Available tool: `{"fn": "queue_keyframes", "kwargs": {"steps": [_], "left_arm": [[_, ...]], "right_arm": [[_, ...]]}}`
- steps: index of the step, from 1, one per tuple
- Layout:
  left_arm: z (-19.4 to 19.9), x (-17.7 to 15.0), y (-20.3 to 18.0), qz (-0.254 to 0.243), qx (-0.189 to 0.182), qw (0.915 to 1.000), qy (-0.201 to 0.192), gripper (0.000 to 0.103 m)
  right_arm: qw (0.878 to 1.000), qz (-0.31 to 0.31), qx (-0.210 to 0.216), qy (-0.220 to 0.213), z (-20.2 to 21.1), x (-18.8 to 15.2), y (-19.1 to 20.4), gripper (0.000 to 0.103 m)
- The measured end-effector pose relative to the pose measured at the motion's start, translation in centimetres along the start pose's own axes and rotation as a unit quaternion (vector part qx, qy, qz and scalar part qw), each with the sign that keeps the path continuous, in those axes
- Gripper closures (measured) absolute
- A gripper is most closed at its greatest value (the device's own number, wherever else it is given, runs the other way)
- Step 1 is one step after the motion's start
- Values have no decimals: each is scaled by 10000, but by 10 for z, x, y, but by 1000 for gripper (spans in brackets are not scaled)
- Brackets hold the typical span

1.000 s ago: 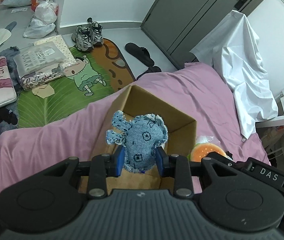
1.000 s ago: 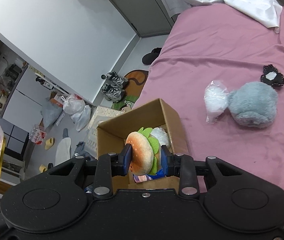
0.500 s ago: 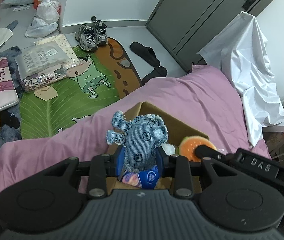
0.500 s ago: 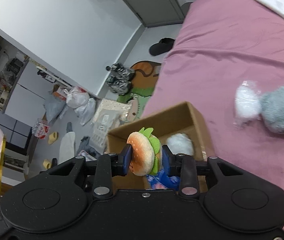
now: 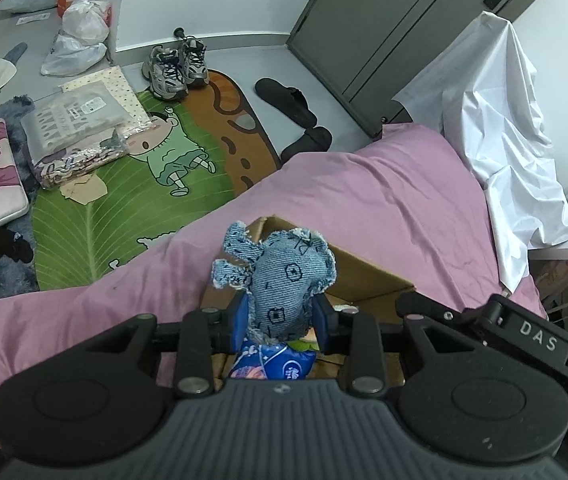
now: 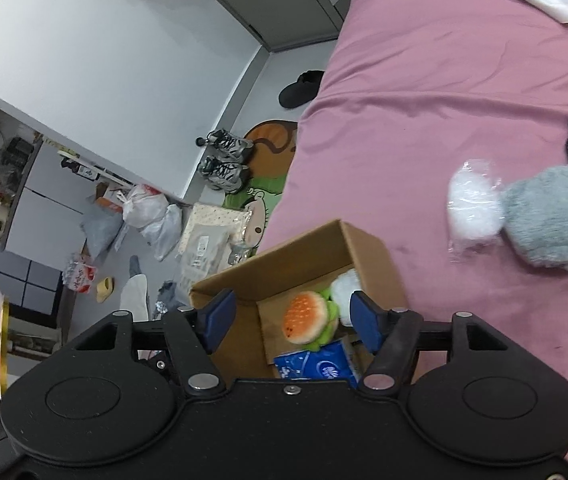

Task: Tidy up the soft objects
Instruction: 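Drop the hamburger plush into the box with the right tool while the left drops the denim plush, then move both open tools from the box toward the white bag and black item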

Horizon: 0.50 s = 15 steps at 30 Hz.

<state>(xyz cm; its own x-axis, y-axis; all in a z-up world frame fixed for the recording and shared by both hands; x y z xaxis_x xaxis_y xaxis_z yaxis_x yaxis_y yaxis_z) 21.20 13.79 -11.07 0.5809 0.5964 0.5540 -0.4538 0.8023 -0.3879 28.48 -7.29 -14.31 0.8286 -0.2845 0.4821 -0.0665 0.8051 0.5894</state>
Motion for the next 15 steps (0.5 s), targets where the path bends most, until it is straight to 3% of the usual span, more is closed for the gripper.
{"fn": "queue_keyframes", "kwargs": {"steps": [3,12,15], "left_arm": [[-1,0,-6,-65,18,10000,-38,69],[7,2,-11,59,111,9997,-188,37],[13,2,-8,65,224,9994,-270,35]], "right_arm": [[10000,21,1,-15,6,2,-2,39],[9999,68,-41,-126,22,7,-13,38],[9999,42,-54,-126,26,4,-19,38]]}}
Point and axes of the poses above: each gripper's, at about its wrist camera, not at the fingertips, and z roughly against the way its jaws point, y to its left, x to its top, the point moved 2 cm from there along -z, roughly the way its jaws point, and after that the axes turned 11 degrees about -y, right-handed, at the moved point
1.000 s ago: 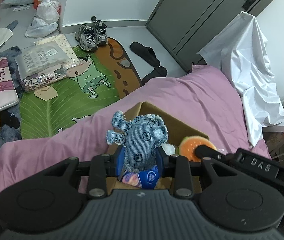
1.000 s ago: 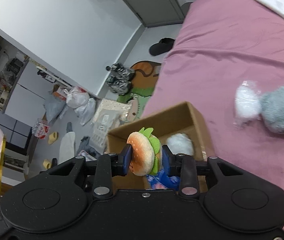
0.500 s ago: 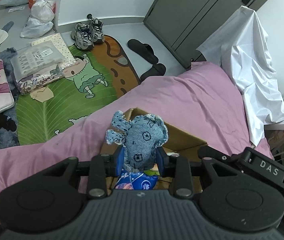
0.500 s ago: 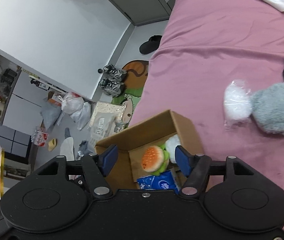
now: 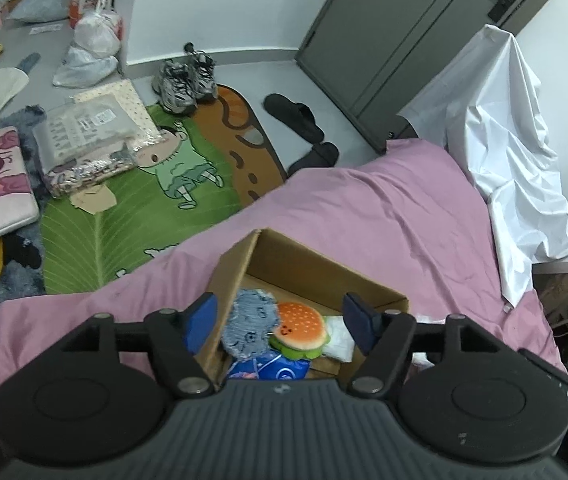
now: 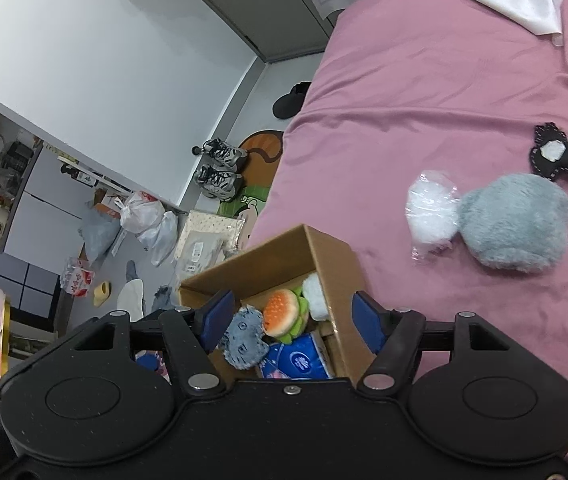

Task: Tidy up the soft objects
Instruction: 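Move both open tools from the box toward the white bag and black item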

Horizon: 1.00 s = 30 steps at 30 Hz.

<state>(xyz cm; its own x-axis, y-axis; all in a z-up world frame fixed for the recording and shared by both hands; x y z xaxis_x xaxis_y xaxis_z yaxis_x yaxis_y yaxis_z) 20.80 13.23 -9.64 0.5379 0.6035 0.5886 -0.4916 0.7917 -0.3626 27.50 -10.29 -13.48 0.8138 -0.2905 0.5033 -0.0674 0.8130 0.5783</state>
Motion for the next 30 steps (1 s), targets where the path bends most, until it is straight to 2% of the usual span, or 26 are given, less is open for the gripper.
{"fn": "queue_keyframes", "kwargs": {"steps": [2,4,8,13,20,24,30], "left_arm": [[4,-1,1,7,46,10000,-3,35],[7,-3,2,-5,84,10000,-1,34],[14,-9,-1,-80,140,9999,-21,34],[23,-18,-8,-196,194,9995,-132,26],[32,-30,-21,-458,297,9979,-341,20],[37,-36,-31,-663,393,9956,-529,19],[41,-44,-44,-756,268,9951,-586,19]], "right_arm": [[10000,-20,0,-10,4,-1,-5,37],[10000,-22,12,-44,8,-1,-8,29],[9998,80,80,-186,20,-1,-13,22],[9986,413,158,-283,30,-1,-18,8],[9912,1195,-68,-556,46,-4,-23,2],[9893,1309,51,-638,55,-2,-30,1],[9852,1491,34,-841,69,3,-44,0]]}}
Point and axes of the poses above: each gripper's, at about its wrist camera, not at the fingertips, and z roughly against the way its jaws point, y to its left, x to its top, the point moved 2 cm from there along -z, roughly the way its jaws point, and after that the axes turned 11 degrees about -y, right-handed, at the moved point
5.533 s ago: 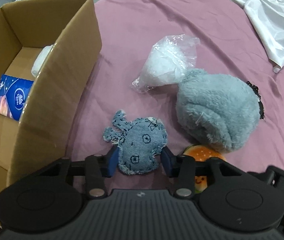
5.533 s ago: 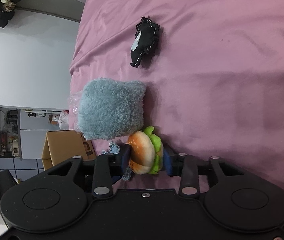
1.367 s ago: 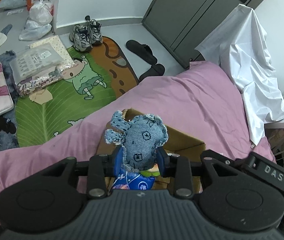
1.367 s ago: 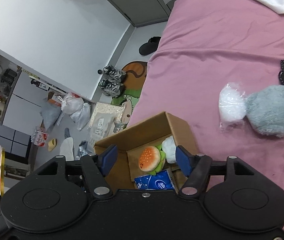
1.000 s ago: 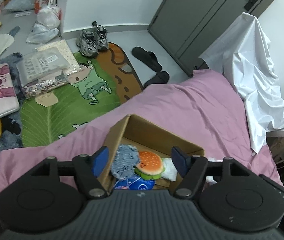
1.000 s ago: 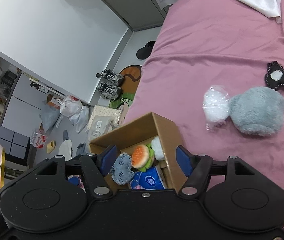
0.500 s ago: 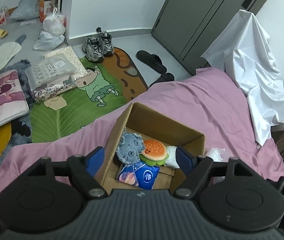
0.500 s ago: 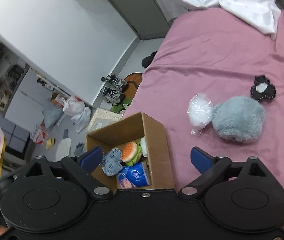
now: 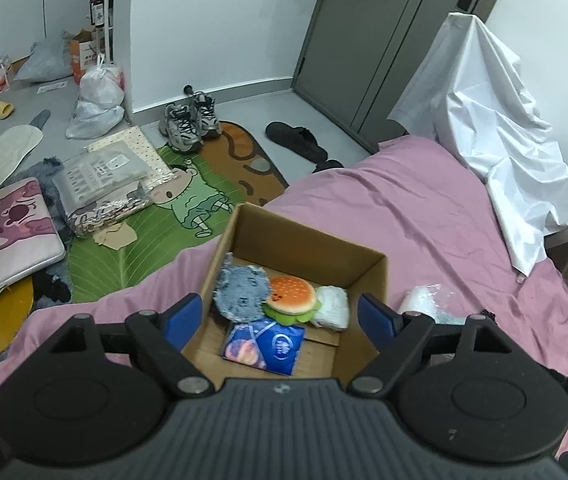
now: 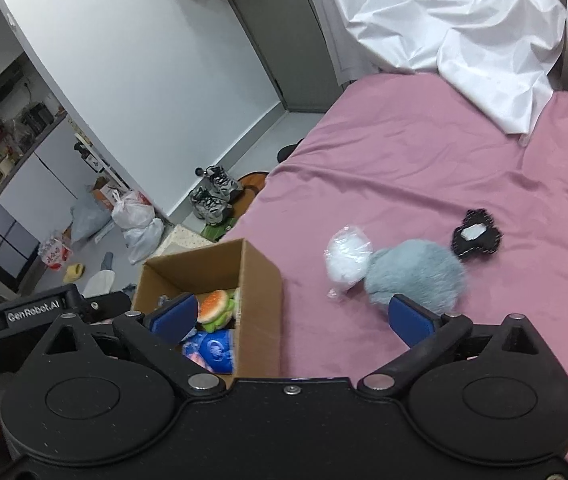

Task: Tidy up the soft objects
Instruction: 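Move both open tools from the box toward the white bag and black item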

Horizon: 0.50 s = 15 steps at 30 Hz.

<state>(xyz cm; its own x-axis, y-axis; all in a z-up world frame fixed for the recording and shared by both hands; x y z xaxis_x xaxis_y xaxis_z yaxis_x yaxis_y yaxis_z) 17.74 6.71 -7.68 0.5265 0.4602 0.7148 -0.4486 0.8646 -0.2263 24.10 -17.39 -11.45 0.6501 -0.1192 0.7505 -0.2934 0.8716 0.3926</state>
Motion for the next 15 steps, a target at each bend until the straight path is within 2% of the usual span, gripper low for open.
{"fn": "queue_keyframes", "kwargs": {"steps": [3,8,15], "left_arm": [[2,-3,-8,38,54,10000,5,19],[1,-6,-21,153,5,9998,126,19],[-1,-12,-47,-71,-78,9997,199,19]], "right_arm": [[9991,271,-265,-183,6,1,-7,0],[9976,468,-417,-292,15,4,-21,0],[9990,65,-356,-256,19,10,-52,0]]}}
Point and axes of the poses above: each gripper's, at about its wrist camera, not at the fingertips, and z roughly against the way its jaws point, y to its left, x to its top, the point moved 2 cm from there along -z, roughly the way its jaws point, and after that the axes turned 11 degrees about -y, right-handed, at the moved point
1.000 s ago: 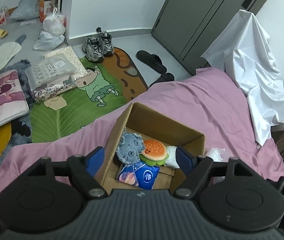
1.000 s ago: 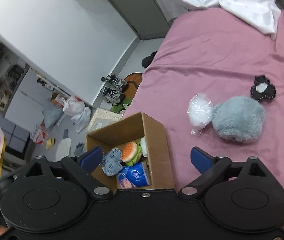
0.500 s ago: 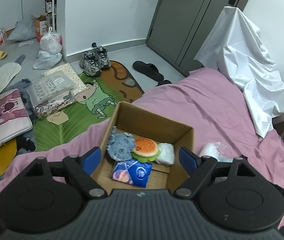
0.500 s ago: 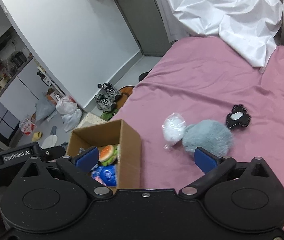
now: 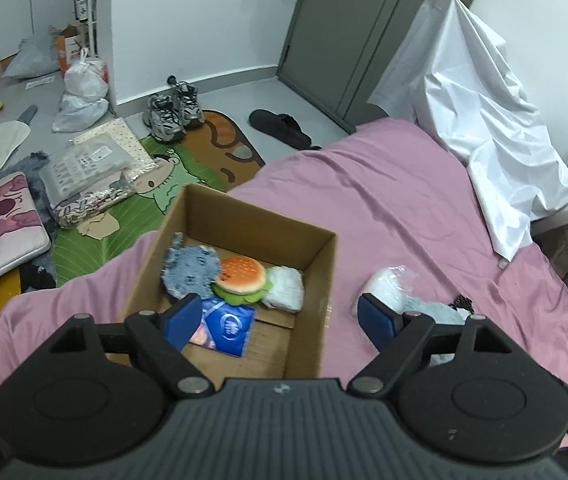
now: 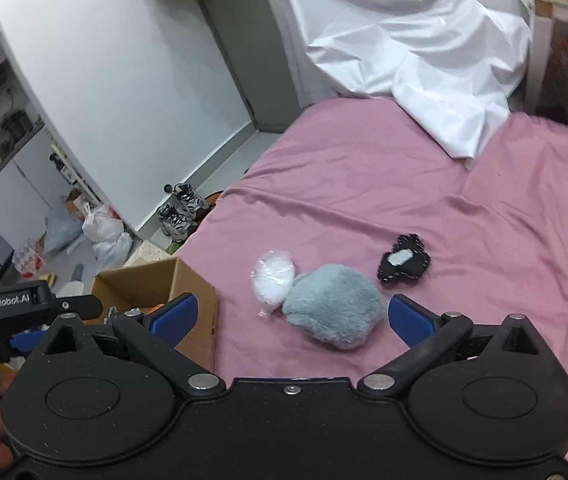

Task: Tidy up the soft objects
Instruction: 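Move both open tools from the box toward the white bag and black item, then grasp the white plastic bag with the left tool while the right grasps the black lace item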

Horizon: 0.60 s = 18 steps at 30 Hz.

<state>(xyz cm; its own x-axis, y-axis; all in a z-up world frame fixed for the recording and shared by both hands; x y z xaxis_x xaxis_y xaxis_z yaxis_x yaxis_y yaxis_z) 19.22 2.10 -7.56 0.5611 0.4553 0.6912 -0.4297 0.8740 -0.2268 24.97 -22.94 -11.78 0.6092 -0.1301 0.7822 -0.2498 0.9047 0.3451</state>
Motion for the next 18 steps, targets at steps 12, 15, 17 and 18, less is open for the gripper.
{"fn": "queue_keyframes", "kwargs": {"steps": [12,15,17,18], "left_arm": [[-10,-5,-49,-206,-284,9994,29,19],[-14,-7,-61,-249,-329,9991,25,19],[-17,-8,-69,-287,-319,9991,-2,19],[-19,-8,-73,-311,-326,9990,-10,19]], "right_arm": [[9969,-732,249,-118,0,7,-52,0],[9965,-778,284,-90,-3,9,-61,0],[9966,-775,276,-77,-5,10,-65,0],[9965,-776,288,-94,-6,11,-68,0]]}}
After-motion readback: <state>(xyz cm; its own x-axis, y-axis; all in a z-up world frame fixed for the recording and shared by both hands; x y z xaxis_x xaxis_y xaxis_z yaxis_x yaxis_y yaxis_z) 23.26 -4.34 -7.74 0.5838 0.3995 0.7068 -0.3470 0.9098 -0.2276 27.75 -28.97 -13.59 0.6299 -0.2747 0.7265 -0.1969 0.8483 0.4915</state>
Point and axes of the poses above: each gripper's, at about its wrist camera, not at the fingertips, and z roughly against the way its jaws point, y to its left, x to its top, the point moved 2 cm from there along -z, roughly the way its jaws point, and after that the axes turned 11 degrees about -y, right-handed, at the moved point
